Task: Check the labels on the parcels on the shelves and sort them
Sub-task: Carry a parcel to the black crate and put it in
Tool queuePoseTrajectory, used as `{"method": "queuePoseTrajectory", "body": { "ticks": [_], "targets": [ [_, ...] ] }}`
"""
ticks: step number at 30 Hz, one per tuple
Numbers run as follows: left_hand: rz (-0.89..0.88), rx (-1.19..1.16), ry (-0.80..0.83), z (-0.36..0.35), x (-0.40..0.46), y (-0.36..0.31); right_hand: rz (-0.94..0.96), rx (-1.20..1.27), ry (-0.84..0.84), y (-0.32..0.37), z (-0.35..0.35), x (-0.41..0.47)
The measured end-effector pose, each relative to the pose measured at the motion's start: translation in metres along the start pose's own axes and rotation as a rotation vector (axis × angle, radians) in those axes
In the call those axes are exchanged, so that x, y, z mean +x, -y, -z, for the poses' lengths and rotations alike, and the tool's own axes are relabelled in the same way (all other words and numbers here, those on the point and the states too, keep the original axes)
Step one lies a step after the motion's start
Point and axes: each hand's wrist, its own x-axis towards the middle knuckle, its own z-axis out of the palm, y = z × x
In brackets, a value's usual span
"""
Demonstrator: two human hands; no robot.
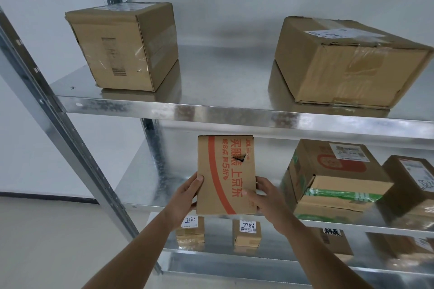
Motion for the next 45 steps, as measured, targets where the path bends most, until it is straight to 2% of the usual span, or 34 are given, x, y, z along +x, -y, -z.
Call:
{"method": "queuePoseTrajectory", "body": {
  "ticks": [8,12,15,20,26,45],
  "targets": [
    [-0.019,-0.020,-0.021,-0.002,0.001,0.001,-0.020,-0.073,0.002,0.007,0.001,0.002],
    [-0.034,-0.023,-0.027,-0.003,0.000,0.002,0.015,-0.079,-0.035,0.034,0.009,0.016],
    [-0.045,-0.024,-0.022,-0.003,-0.002,0.005,0.142,-0.257,-0.077,0.066,0.017,0.028],
    [-0.042,-0.015,0.006,0.001,-0.005,0.009,0.271,-0.545,0.025,0.098,0.024,0.041],
    [-0.031,-0.022,0.022,0.001,-0.005,0.008,0.339,-0.699,0.045,0.104,0.024,0.047],
    [-0.024,-0.036,0.024,0.002,-0.001,0.008,0.313,-0.630,0.015,0.095,0.019,0.053]
  ]
}}
